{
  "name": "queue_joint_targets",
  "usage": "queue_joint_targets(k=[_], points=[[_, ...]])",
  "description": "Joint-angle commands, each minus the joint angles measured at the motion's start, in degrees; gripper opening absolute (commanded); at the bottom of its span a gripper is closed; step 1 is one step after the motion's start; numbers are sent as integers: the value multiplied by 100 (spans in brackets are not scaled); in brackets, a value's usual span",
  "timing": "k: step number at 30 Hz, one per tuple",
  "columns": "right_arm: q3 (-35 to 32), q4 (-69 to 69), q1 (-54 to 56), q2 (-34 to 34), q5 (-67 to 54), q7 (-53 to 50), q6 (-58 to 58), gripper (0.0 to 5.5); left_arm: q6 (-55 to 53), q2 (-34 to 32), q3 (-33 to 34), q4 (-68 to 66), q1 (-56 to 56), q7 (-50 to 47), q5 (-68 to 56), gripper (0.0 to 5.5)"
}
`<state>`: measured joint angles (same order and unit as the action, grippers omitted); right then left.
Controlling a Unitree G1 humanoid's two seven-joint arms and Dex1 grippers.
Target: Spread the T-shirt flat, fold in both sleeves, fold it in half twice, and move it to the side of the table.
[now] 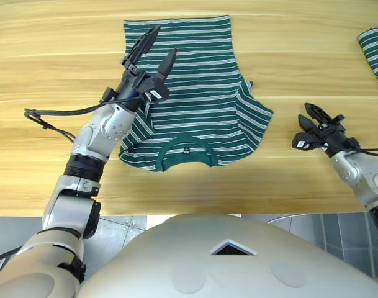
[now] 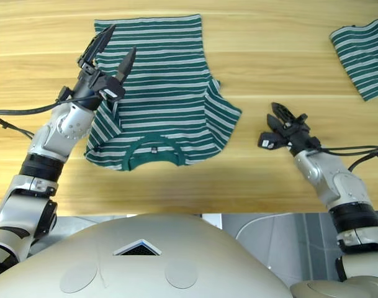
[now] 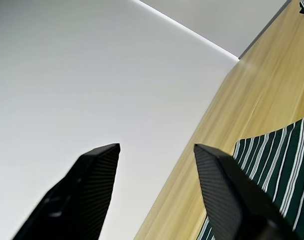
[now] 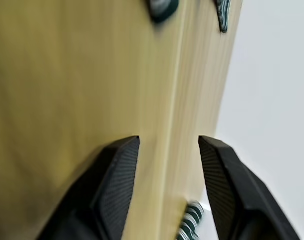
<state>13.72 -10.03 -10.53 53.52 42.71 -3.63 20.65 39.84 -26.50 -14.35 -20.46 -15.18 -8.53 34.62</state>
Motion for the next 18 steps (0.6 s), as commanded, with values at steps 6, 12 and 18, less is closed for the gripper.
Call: queue_joint_targets(k=[6, 12, 18], points=[[856, -73, 87, -467, 65, 1023, 302, 216, -21, -28, 20, -70, -167, 7, 44, 278], [1083, -438, 506, -575, 447, 802, 256, 216, -24, 24, -33, -53, -207, 32, 58, 278], [1224, -1060, 838, -615, 563, 489, 426, 216, -51, 98, -91, -30, -169, -13, 95, 278]])
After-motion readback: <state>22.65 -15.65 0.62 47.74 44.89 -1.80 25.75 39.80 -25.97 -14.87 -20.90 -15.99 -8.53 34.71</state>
